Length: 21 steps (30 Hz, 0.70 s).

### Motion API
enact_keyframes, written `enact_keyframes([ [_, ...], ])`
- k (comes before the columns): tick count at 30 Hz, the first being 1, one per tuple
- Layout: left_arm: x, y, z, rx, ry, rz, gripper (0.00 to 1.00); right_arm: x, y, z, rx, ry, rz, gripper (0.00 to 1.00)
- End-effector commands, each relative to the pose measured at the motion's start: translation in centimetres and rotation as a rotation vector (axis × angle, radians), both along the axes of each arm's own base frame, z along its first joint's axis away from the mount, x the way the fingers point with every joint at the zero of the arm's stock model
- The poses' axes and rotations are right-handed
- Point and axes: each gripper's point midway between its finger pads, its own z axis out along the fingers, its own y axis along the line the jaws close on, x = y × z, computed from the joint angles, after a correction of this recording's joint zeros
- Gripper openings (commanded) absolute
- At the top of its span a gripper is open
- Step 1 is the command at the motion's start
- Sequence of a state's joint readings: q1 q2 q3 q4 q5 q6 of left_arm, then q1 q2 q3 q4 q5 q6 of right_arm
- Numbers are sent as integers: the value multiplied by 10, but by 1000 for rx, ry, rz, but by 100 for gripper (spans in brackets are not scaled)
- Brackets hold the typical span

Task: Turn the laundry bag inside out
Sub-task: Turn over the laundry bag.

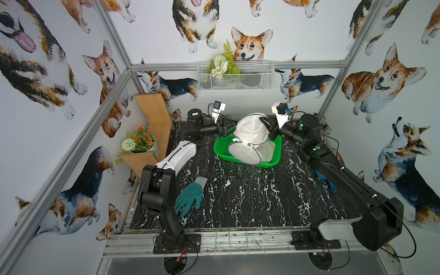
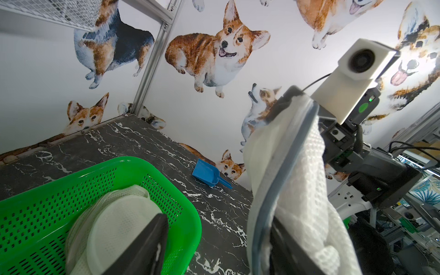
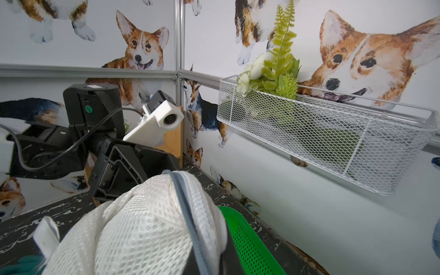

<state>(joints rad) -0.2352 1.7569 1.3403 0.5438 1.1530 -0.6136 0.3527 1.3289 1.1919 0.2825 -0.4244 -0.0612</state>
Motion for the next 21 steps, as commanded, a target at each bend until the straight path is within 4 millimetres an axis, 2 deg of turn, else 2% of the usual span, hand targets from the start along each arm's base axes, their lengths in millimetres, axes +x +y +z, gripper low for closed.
enact_keyframes([
  [1, -5, 2, 12, -73, -28, -19, 65, -7, -7, 59, 244, -129, 16, 0],
  [5, -24, 10, 41, -204, -153, -44, 68, -1, -4, 56, 259, -110, 26, 0],
  [9, -33, 22, 67, -273, -331, 6, 67, 4, -6, 35, 96, -124, -31, 0],
  [12, -12, 27, 71, -207, -365, 152, 67, 6, -11, 9, -52, -123, -80, 0],
  [14, 4, 28, 64, -80, -376, 266, 71, 6, -16, -1, -112, -127, -115, 0],
  [17, 17, 33, 57, 71, -387, 355, 72, 6, -22, -7, -142, -116, -147, 0],
  [21, 29, 57, 57, 178, -437, 545, 68, 16, -31, -11, -149, -78, -216, 0],
])
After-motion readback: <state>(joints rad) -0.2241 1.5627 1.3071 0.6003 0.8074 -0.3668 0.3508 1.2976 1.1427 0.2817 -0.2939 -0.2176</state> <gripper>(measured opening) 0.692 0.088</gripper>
